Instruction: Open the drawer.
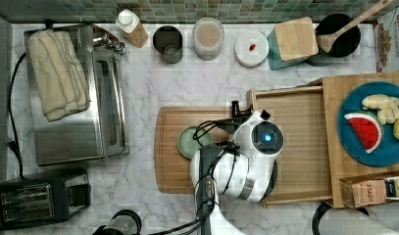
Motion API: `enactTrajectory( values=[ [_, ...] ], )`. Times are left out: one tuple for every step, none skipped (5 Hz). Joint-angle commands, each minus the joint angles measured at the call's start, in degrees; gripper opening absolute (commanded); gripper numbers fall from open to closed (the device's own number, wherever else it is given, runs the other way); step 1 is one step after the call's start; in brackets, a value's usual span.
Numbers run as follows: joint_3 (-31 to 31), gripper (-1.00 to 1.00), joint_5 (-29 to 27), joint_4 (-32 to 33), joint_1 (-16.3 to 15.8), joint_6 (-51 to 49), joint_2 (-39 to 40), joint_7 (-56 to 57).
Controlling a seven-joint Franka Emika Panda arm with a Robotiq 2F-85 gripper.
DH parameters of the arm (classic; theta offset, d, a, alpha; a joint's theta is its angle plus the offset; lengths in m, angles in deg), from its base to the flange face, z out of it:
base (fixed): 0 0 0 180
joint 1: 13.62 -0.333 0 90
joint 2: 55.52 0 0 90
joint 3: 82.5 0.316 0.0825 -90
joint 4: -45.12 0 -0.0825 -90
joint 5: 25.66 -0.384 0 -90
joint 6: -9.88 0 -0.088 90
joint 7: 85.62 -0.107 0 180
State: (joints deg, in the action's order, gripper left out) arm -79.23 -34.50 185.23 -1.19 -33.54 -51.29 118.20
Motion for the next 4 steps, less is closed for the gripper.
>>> enactTrajectory(
  values=[
    [3.9,1.0,-2.7,-1.4,-3.8,-7.0,-4.8,-3.5],
    [3.9,1.0,-2.7,-1.4,-3.8,-7.0,-4.8,-3.5],
    [4.5,1.0,-2.7,-1.4,-3.2,-7.0,-4.8,-3.5],
    [4.7,1.0,-2.7,-1.4,-3.0,-7.0,-4.8,-3.5]
  ],
)
